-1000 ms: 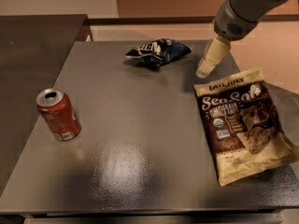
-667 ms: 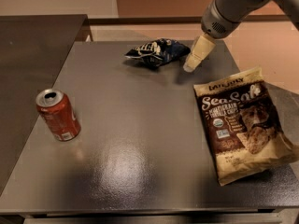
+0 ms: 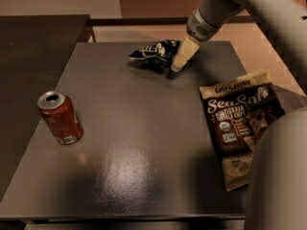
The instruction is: Move blue chip bag near coke can
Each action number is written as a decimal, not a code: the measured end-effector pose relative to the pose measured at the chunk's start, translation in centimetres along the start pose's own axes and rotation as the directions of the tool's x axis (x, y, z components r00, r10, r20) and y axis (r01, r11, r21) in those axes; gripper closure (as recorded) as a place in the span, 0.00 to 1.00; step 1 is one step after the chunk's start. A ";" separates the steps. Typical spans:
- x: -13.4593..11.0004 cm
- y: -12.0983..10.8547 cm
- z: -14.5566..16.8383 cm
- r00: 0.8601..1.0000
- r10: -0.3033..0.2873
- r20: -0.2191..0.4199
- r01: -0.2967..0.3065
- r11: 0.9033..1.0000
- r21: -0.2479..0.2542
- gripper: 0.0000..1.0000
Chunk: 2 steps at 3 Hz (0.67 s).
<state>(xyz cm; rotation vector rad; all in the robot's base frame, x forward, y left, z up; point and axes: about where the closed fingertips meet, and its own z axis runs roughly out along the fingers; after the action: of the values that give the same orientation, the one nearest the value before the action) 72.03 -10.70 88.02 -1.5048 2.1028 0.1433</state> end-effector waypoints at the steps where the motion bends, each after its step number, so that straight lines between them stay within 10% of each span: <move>1: -1.2 0.0 2.2 1.000 -0.015 0.013 0.015 0.999 -0.040 0.00; 2: -1.9 0.3 3.6 1.000 -0.026 0.015 0.027 0.997 -0.070 0.16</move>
Offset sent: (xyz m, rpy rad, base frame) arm 0.0206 0.0428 -0.0237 0.0239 0.0605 0.0860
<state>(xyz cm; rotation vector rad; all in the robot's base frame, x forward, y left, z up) 73.55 -7.57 85.87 -1.5669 2.0859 0.2199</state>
